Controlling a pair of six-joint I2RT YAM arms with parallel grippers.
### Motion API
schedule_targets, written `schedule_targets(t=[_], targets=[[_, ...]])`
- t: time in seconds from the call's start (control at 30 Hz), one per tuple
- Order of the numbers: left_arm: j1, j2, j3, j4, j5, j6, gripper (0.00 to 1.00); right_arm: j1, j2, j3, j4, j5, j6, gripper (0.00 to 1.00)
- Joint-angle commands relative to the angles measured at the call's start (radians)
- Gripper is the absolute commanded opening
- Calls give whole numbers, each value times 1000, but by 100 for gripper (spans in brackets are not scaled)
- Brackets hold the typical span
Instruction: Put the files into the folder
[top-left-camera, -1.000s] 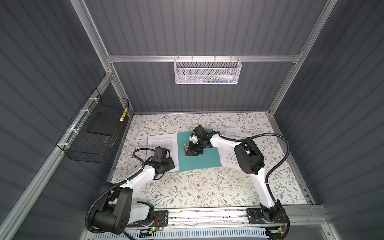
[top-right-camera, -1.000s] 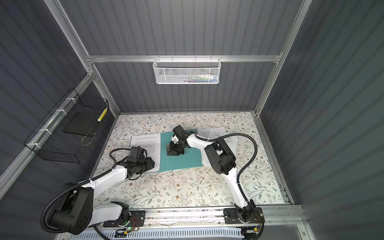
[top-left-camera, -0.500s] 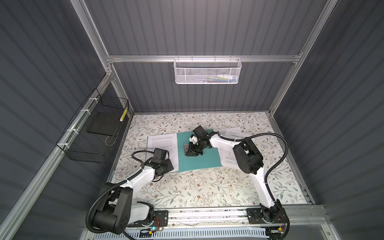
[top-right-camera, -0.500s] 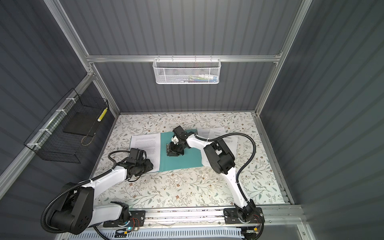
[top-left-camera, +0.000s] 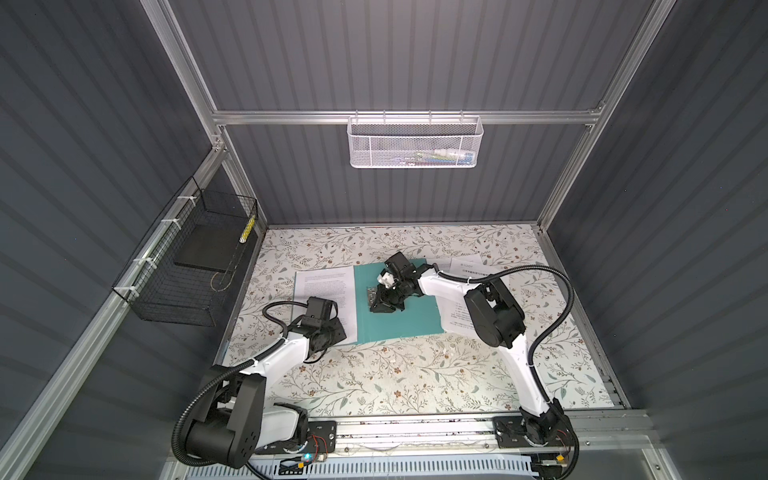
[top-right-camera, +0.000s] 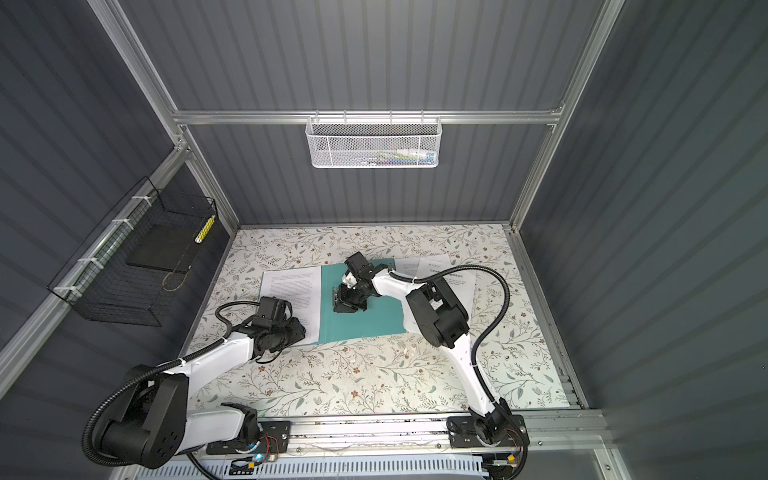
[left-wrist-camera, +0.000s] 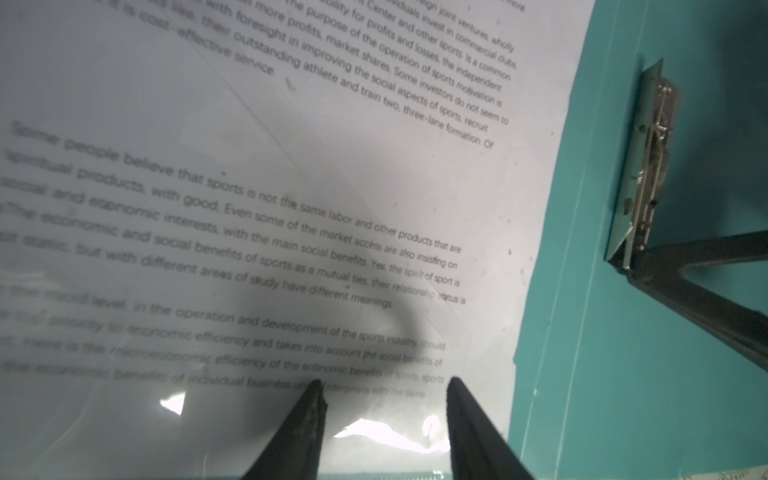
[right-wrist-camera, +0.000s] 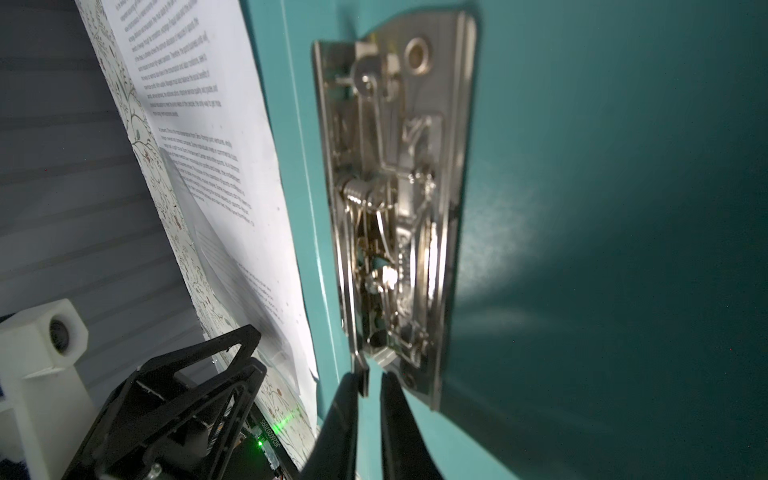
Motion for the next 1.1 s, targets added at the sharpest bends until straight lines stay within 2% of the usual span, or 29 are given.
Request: schedule_targets(t=[0.0,0.47,0.63,0.83,1.07], targets=[[4,22,-24,-42,0,-12,48,0,32,31,-5,-11,5,14],[4,47,-14,-46,-2,-9,44,-1,38,11,-60,34,4,5],[6,58,-10,-48,0,-7,44,-1,60,44,-148,101,-24,0],[6,82,2,-53,6,-3,44,-1,94,42,-231,193,-48,0],[13,98,8,-59,2,-7,44,-20,98,6,-228,221,-52,0]])
